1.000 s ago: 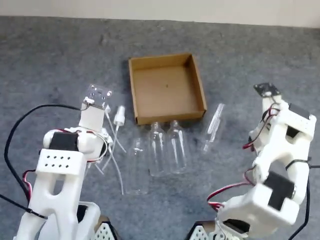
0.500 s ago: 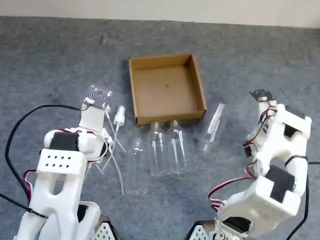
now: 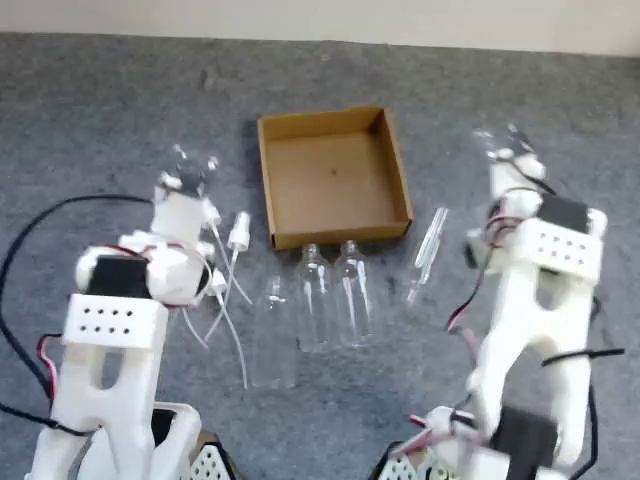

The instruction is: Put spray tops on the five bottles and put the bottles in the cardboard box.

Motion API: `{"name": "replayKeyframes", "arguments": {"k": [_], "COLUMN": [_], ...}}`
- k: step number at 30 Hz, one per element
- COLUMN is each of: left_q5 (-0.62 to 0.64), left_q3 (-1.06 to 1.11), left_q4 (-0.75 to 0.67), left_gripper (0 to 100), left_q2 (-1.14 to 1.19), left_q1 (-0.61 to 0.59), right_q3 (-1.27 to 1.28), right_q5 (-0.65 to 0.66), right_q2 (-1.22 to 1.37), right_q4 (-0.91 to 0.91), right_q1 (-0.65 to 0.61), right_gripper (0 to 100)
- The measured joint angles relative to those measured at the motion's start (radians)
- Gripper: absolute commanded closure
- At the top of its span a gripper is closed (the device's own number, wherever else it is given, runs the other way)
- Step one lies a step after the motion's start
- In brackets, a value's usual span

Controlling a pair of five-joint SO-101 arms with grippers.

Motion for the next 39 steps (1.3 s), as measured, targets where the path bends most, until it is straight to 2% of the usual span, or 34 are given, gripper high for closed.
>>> {"name": "replayKeyframes", "arguments": {"k": [5,10,15,22,25,28,32,39], "left_q5": [0.061,0.124,0.18,0.21,0.304,0.416,0.539,0.569], "left_q3": [-0.241,-0.45,-0.509,-0.508,-0.457,-0.362,-0.247,-0.166], "left_q4": [0.087,0.155,0.175,0.173,0.112,0.008,-0.092,-0.137], "left_gripper": [100,100,100,100,100,100,100,100], "left_q2": [0.0,0.0,-0.066,-0.328,-0.39,-0.428,-0.511,-0.647], "left_q1": [0.0,0.0,0.034,0.068,0.068,0.074,0.075,0.077], "right_q3": [0.0,0.017,0.189,0.505,0.575,0.605,0.611,0.611], "right_q5": [-0.129,-0.236,-0.285,-0.29,-0.293,-0.298,-0.365,-0.387], "right_q2": [-0.183,-0.215,-0.281,-0.497,-0.563,-0.592,-0.598,-0.598], "right_q4": [0.015,0.006,-0.143,-0.371,-0.417,-0.466,-0.522,-0.534], "right_q1": [-0.305,-0.617,-0.81,-0.911,-0.962,-1.003,-1.01,-1.014], "right_gripper": [99.6,99.6,99.6,99.6,99.6,99.6,99.6,99.6]}}
